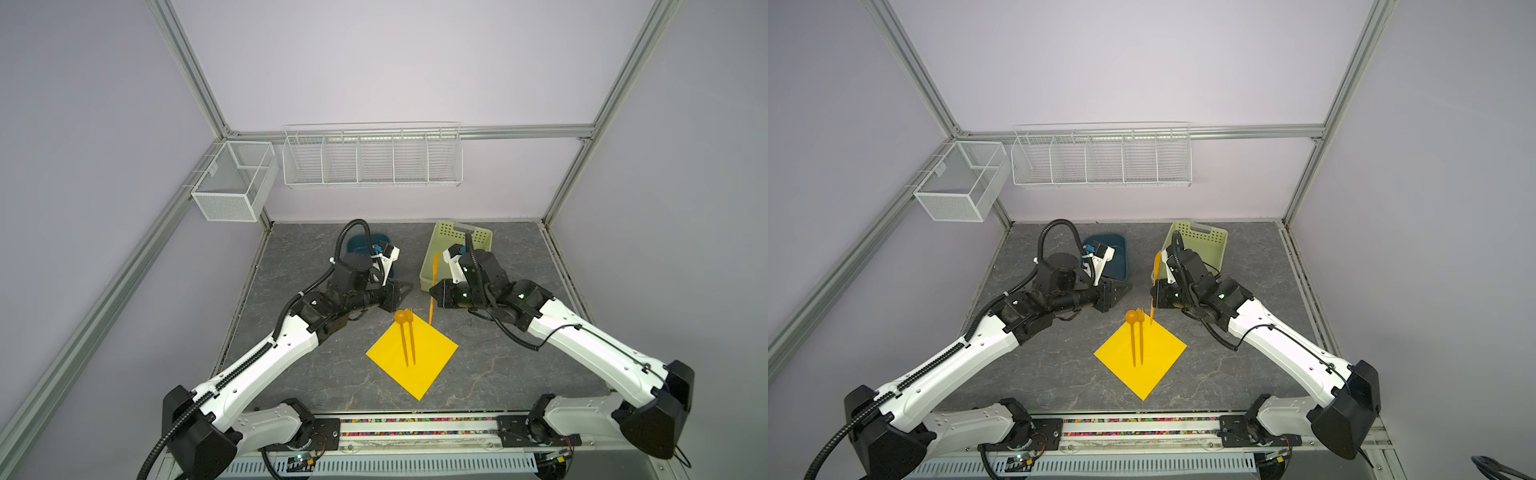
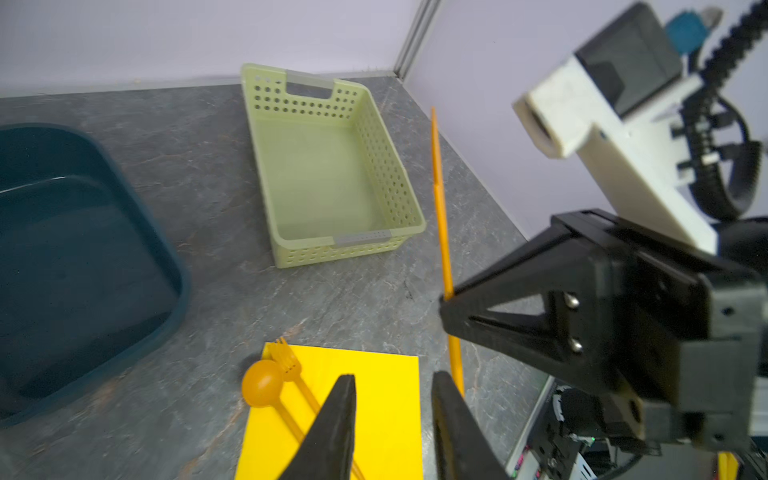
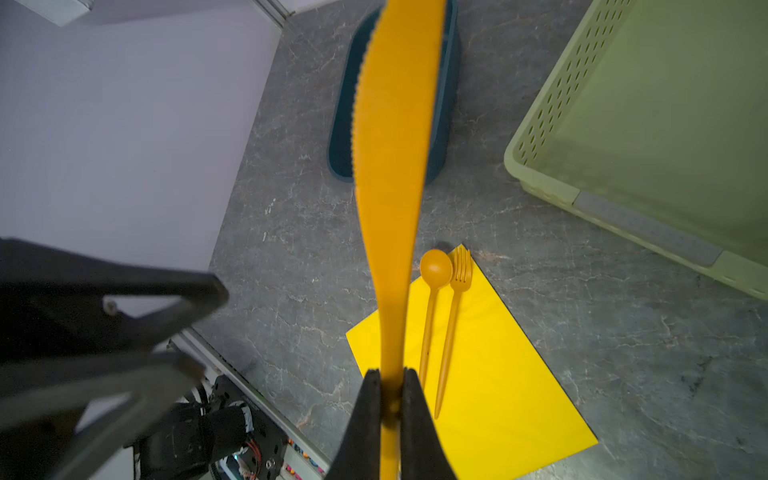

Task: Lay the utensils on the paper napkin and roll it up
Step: 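Carry the knife over the napkin with the right gripper while the left gripper withdraws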

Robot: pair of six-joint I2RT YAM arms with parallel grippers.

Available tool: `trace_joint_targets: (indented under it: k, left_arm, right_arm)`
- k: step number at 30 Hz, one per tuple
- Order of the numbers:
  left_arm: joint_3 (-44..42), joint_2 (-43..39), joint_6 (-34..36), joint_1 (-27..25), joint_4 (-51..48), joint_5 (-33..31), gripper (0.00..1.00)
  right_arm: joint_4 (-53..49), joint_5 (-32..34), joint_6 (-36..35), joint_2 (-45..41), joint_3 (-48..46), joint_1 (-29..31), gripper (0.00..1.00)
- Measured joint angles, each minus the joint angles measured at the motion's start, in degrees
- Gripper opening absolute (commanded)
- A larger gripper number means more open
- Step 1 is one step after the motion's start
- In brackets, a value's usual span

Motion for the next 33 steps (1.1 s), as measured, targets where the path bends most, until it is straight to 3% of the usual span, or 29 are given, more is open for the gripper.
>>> trace_joint_targets:
  k: [12, 33]
  left_arm:
    - [0.6, -1.7, 7.8, 13.7, -9.9, -2.5, 0.33]
    - [-1.1, -3.1, 12.3, 14.3, -12.7, -10.0, 0.33]
  right_arm:
    - [-4.7, -2.7, 2.7, 10.2, -3.3, 4.2, 0.07]
    - [-8.0, -3.5, 3.7, 31.9, 7.1, 4.4, 0.11]
